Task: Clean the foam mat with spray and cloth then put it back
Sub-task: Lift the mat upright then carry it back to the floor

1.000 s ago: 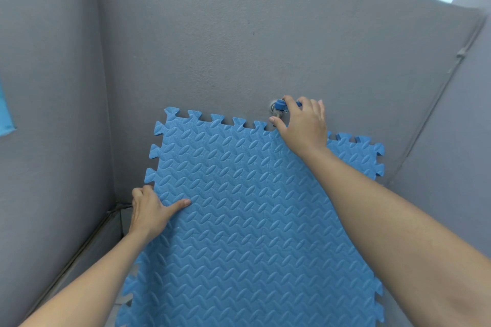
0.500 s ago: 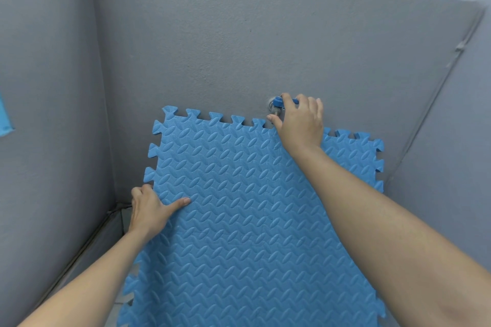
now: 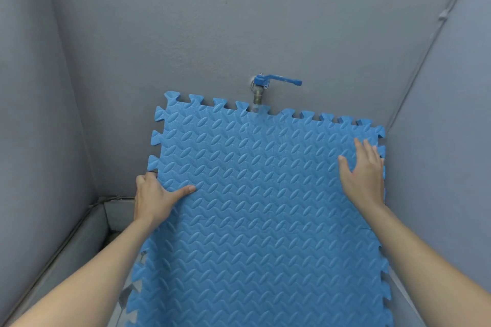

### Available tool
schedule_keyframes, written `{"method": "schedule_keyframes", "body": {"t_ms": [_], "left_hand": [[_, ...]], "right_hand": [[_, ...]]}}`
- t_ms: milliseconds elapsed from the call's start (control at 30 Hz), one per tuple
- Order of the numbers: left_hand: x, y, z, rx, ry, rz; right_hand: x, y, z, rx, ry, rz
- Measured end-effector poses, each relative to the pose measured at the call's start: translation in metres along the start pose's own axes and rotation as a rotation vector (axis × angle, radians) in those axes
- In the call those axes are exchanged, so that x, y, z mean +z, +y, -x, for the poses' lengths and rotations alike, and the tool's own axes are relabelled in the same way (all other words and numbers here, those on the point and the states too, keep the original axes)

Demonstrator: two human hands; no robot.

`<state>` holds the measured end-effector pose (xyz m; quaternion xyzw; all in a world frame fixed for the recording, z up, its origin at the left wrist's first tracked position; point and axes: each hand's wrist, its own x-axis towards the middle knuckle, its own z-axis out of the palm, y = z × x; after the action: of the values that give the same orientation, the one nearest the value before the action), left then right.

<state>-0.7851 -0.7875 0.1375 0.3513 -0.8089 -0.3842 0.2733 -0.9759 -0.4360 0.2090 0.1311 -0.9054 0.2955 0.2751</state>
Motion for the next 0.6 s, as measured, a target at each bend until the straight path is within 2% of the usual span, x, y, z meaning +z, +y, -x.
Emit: {"method": "schedule_keyframes", "body": {"t_ms": [133,300,533,600], "left_hand": [[0.025,0.02,0.008,-0.011,-0.018,0.032],[0.024,0.018,0.005,-0.033,-0.052,0.125],[-0.023,-0.002,-0.006,-0.048,0.035,0.125],[-0.045,-0.011,-0.008,-0.07,0.073,0.118]], "right_hand": [[-0.008,0.048,0.016,0.109,-0.008,0.058],[0.001,0.075,0.028,0.217,-0.024,0.074],[0.054,0.046,0.015,0.354,0.049,-0.013],[0.073,0.024,0.009,0.341,0.074,-0.045]]}}
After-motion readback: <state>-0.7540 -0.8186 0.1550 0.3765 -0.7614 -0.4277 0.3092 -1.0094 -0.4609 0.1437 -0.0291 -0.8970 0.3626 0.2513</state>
